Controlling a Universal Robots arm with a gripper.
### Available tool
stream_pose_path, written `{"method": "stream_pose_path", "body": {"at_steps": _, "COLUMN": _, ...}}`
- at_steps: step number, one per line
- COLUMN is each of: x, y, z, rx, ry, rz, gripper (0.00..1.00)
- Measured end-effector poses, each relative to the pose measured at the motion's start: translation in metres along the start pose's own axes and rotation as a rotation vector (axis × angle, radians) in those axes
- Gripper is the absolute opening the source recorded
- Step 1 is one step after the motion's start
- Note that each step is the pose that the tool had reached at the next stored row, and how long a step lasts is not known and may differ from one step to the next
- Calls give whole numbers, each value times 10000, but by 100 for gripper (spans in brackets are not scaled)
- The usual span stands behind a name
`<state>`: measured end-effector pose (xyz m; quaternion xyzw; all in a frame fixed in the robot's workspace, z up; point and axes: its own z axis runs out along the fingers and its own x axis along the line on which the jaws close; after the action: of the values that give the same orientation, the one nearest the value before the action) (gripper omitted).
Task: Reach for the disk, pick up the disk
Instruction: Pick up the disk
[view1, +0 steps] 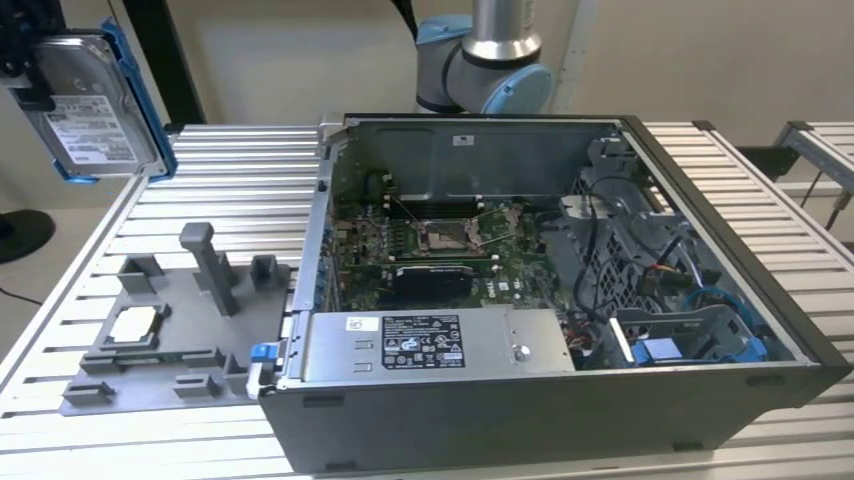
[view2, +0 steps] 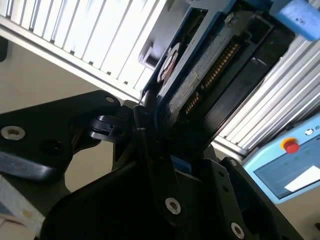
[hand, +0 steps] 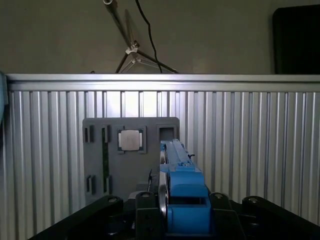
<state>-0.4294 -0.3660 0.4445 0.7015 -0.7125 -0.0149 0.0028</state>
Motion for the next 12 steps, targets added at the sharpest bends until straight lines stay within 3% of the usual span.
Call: {"method": "stream_pose_path", "body": {"at_steps": 12, "x": -2, "y": 3, "z": -121, "rx": -1, "ry": 1, "rz": -1, "gripper": 0}}
